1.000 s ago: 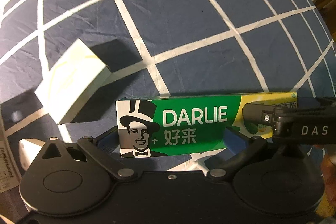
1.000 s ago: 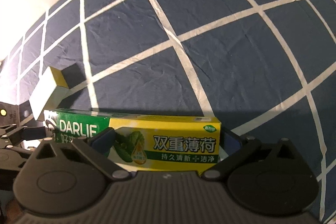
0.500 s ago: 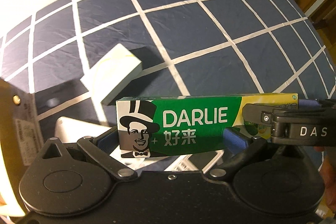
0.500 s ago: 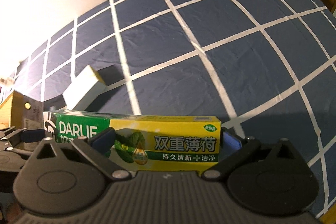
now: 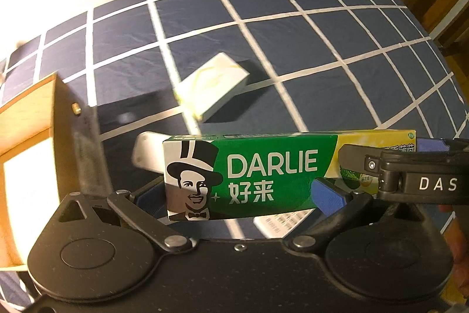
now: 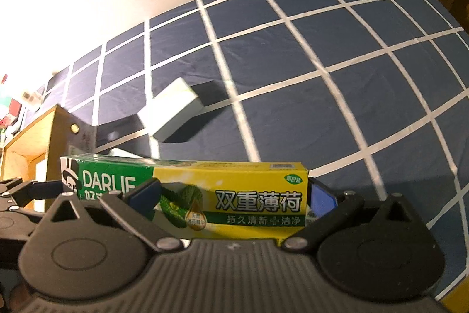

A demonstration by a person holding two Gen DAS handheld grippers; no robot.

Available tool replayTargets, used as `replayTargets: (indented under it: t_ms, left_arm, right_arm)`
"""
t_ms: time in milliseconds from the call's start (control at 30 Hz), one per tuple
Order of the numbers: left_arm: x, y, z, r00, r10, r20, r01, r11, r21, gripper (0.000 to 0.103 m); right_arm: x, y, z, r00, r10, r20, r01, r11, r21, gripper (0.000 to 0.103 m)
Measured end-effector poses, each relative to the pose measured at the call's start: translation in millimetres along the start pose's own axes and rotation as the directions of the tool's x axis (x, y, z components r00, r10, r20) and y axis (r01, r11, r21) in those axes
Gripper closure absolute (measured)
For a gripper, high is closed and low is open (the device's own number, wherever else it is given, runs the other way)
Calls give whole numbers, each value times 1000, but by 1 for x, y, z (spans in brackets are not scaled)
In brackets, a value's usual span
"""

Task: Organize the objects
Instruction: 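Lift the toothpaste carton with both grippers and carry it over the cardboard box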

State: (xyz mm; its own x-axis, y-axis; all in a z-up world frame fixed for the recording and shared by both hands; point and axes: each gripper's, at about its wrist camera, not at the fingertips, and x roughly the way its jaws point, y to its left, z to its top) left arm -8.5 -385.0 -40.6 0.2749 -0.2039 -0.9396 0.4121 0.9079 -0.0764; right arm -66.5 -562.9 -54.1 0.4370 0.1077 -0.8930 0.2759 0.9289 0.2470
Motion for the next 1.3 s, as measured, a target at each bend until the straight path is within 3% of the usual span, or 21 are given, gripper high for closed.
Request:
replayTargets:
  t_ms: [700,1033,1300]
  left_arm:
    - [-82,173,-65,995,64,73,-56,993,-109,0]
    - [-103,253,-97,992,98,81,-83,981,-176,0]
    - [-109,298,-108,991,100,90,-76,968,-238,0]
  right_arm:
    - [-7,197,-44,997,67,36,-62,990,-123,0]
    - [5,287,-68,995,99,16,-95,978,-188,0]
    - [13,334,-69,995,98,3,-95,965,-243,0]
